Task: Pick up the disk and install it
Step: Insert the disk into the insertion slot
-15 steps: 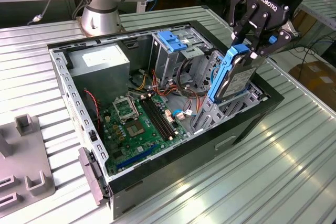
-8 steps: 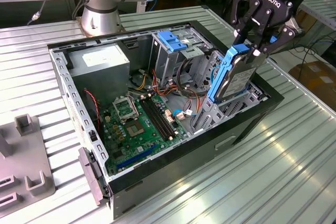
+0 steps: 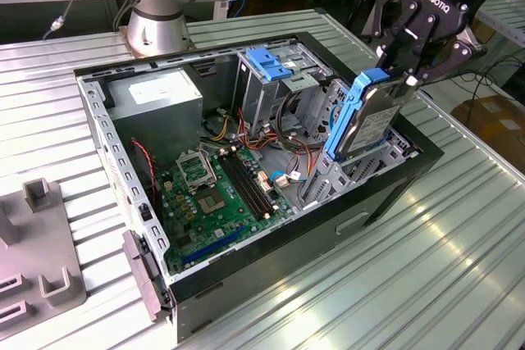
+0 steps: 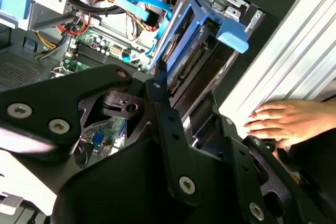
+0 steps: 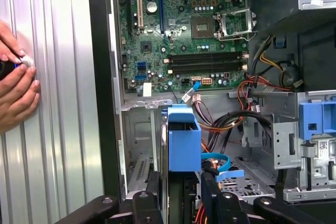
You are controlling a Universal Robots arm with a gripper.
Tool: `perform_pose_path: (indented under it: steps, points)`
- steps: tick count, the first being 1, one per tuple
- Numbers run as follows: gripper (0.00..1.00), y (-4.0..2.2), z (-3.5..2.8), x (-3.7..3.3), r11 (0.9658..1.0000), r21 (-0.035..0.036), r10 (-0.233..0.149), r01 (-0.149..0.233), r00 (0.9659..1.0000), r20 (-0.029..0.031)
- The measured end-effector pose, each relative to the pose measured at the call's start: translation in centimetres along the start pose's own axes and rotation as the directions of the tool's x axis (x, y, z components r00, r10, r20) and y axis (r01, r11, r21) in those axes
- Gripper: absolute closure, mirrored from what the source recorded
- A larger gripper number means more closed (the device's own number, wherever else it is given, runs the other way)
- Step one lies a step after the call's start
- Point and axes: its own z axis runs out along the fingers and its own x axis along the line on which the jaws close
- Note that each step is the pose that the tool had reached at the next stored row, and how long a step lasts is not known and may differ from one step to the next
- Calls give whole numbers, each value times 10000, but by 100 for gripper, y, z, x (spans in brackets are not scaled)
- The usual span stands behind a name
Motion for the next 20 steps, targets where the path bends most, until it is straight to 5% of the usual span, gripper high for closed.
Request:
perform_pose_path:
  steps: [7,10,15,20]
  points:
    - [65,-17,2,0,10000,15,-1,1,10000,4]
    - [65,-52,-64,-4,10000,14,-2,2,10000,4]
    - [65,-98,-55,-3,9996,-20,-273,273,9996,22]
    - [65,-97,-29,-1,9999,-16,-101,101,9999,16]
